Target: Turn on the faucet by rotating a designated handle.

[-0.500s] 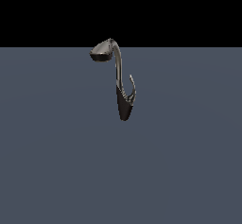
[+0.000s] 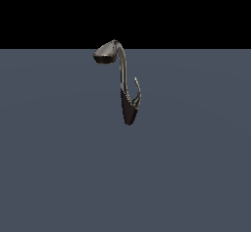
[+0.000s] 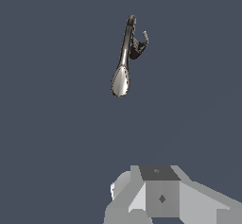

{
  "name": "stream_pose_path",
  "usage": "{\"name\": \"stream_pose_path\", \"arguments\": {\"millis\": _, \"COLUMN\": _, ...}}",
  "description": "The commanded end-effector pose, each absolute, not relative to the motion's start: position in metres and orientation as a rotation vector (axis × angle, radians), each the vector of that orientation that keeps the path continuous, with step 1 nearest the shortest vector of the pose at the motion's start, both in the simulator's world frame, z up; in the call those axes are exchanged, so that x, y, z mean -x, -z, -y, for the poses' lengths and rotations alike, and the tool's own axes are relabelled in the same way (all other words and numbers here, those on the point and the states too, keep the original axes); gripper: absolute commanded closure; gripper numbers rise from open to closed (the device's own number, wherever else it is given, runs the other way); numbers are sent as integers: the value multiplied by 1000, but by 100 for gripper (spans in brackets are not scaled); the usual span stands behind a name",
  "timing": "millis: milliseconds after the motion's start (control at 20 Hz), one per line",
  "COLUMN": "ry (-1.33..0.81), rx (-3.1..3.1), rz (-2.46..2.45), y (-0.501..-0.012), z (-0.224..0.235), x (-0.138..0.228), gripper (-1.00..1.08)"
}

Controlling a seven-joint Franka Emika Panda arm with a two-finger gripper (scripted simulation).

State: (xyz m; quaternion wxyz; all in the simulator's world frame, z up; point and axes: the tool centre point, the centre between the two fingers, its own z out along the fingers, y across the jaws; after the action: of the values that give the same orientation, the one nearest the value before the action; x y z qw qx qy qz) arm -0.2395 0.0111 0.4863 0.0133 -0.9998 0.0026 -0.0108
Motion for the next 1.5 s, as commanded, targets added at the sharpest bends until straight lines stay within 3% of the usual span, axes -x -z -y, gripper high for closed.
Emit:
{"name": "stream_pose_path", "arguments": {"millis": 0, "ry": 16, "rx": 3103, "rz": -52, "y": -483, "z": -13, "x": 233, "gripper": 108}}
{"name": "stream_pose_path", "arguments": {"millis": 400, "ry": -71, "rx": 3027, "rz": -290, "y": -462, "z": -24, "x": 194, "gripper": 108}}
{"name": "stream_pose_path", "arguments": {"millis": 1450, "ry": -375, "rx": 2550, "rz": -1118, "y": -363, "z": -20, "x": 49, "gripper": 108}}
